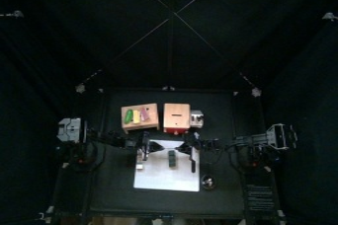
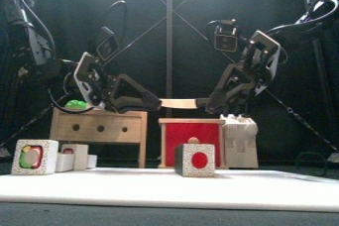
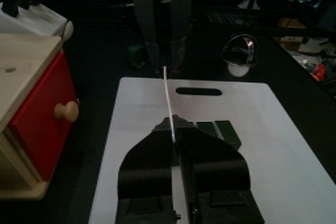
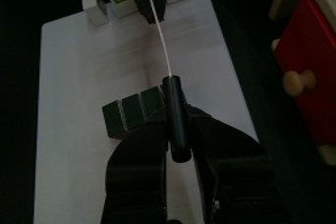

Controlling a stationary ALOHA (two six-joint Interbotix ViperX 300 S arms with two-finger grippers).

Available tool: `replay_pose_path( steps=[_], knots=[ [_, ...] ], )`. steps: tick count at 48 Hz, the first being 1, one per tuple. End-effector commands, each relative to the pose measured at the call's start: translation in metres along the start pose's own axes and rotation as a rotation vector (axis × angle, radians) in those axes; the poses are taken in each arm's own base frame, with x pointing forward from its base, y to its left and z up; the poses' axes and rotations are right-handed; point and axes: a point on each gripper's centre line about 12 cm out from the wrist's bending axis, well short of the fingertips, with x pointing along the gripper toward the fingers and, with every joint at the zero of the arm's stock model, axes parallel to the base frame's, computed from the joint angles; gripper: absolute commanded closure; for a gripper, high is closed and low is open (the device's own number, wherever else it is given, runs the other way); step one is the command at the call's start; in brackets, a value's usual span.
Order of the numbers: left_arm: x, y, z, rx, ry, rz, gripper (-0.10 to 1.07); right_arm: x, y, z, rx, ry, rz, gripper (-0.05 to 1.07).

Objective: Cut first sushi piece

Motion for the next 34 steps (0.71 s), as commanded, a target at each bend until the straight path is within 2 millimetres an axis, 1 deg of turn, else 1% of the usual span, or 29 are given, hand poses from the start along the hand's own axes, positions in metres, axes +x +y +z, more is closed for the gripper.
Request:
replay_pose_path(
  steps=[1,13,22,34],
  knots=[
    [0.005,-0.007,0.003,0.008,-0.009,-0.025,0.65,-0.001,-0.002,0.000,0.014,0.012,-0.012,0.88],
    [0.013,-0.017,-0.007,0.010,0.050,-0.049,0.65,0.006,-0.002,-0.015,0.018,0.122,-0.048,0.88],
    [0.014,-0.021,-0.012,0.012,0.084,-0.056,0.65,0.012,-0.003,-0.019,0.009,0.169,-0.065,0.88],
    [0.015,-0.029,-0.030,0.000,0.162,-0.064,0.65,0.015,-0.004,-0.021,0.006,0.212,-0.087,0.88]
  ],
)
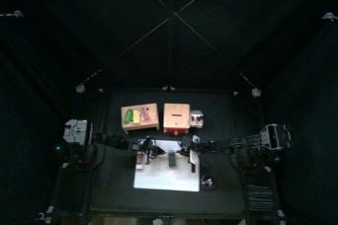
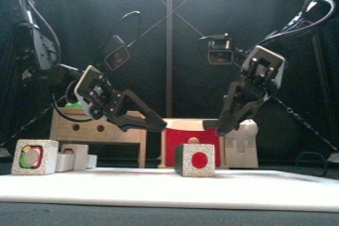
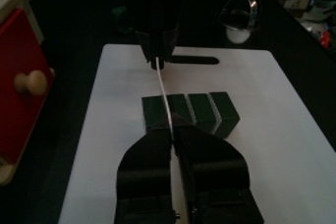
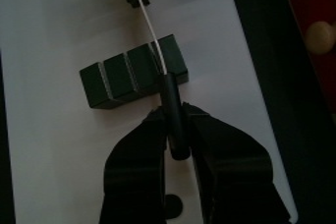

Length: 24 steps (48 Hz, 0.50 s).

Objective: Cut first sushi piece

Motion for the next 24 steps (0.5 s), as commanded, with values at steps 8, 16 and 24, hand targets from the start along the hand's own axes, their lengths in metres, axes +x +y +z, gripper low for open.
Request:
replay_pose_path(
  steps=[8,16,24],
  knots=[
    [-0.0020,-0.0185,-0.0050,0.011,0.022,-0.047,0.65,-0.0021,-0.0044,-0.0006,0.018,0.027,-0.023,0.88],
    [-0.0019,-0.0194,-0.0065,0.014,0.031,-0.049,0.65,0.0017,-0.0030,-0.0037,0.021,0.041,-0.022,0.88],
    [-0.0023,-0.0212,-0.0101,0.020,0.059,-0.052,0.65,0.0060,0.0001,-0.0094,0.011,0.071,-0.022,0.89]
  ],
)
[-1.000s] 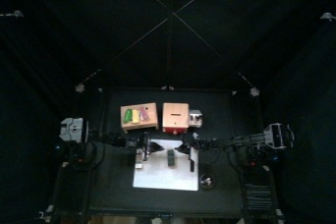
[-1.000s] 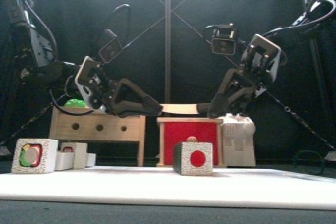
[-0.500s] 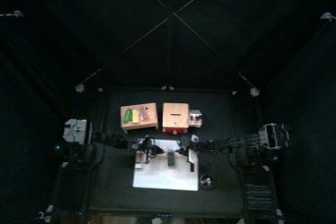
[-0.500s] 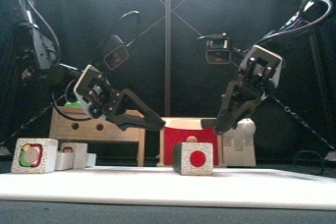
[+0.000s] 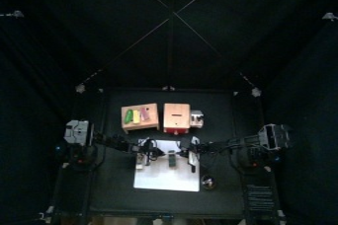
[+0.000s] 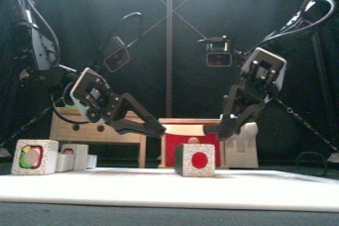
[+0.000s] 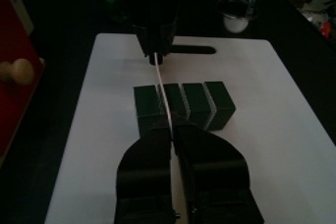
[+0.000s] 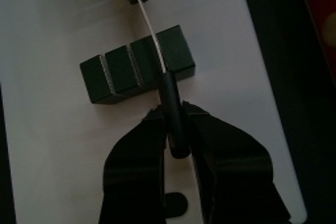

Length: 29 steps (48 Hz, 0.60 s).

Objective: Cut first sushi piece

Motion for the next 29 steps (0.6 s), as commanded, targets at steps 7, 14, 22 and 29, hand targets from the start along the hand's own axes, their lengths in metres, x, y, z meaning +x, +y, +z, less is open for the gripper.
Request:
replay_pose_path(
  steps=[7,14,22,29],
  knots=[
    [-0.0016,-0.0131,-0.0057,0.021,0.050,-0.033,0.65,0.0018,-0.0066,-0.0044,0.011,0.045,-0.031,0.89],
    [-0.0005,-0.0121,-0.0054,0.021,0.053,-0.028,0.65,0.0017,-0.0074,-0.0031,0.009,0.043,-0.033,0.89],
    [0.0002,-0.0122,-0.0048,0.018,0.052,-0.026,0.65,0.0020,-0.0081,-0.0048,0.004,0.052,-0.038,0.89],
    [0.0010,-0.0116,-0.0063,0.015,0.057,-0.023,0.65,0.0046,-0.0095,-0.0089,0.002,0.075,-0.046,0.89]
  ],
)
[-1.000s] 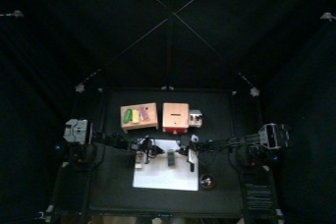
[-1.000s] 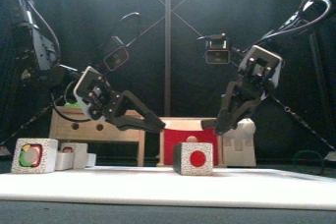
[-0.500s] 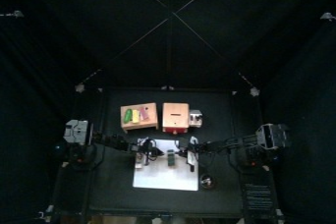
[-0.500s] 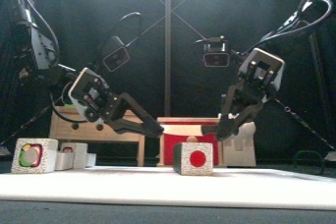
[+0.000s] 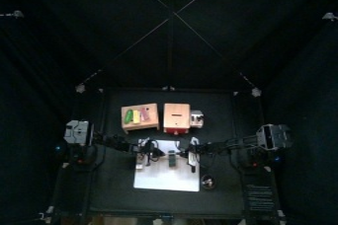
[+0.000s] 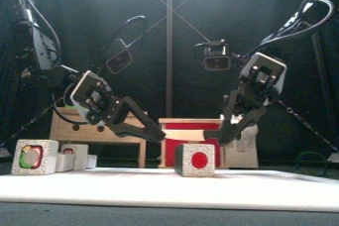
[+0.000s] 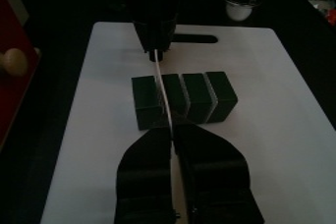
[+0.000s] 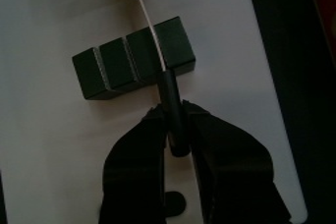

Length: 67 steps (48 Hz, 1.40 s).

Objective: Cut first sushi piece

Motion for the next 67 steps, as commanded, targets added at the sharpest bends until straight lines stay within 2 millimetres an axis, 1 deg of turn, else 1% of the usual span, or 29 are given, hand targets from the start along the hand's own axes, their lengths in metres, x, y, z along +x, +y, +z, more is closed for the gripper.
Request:
replay_pose_path(
  steps=[1,18,33,43,58,67],
  knots=[
    [-0.001,-0.012,-0.004,0.015,0.013,-0.034,0.65,-0.001,-0.009,-0.006,0.018,0.039,-0.031,0.89],
    [0.003,-0.011,-0.009,0.012,0.031,-0.030,0.65,0.003,-0.011,-0.009,0.020,0.054,-0.036,0.89],
    [0.004,-0.009,-0.016,0.014,0.112,-0.017,0.65,0.010,-0.011,-0.011,0.020,0.074,-0.043,0.89],
    [0.008,-0.006,-0.020,0.014,0.160,-0.004,0.66,0.016,-0.011,-0.010,0.016,0.102,-0.055,0.89],
    [0.019,-0.003,-0.027,0.017,0.228,0.008,0.66,0.018,-0.013,-0.012,0.016,0.124,-0.065,0.90],
    [0.020,-0.001,-0.030,0.014,0.255,0.016,0.66,0.023,-0.013,-0.015,0.017,0.139,-0.068,0.90]
  ],
)
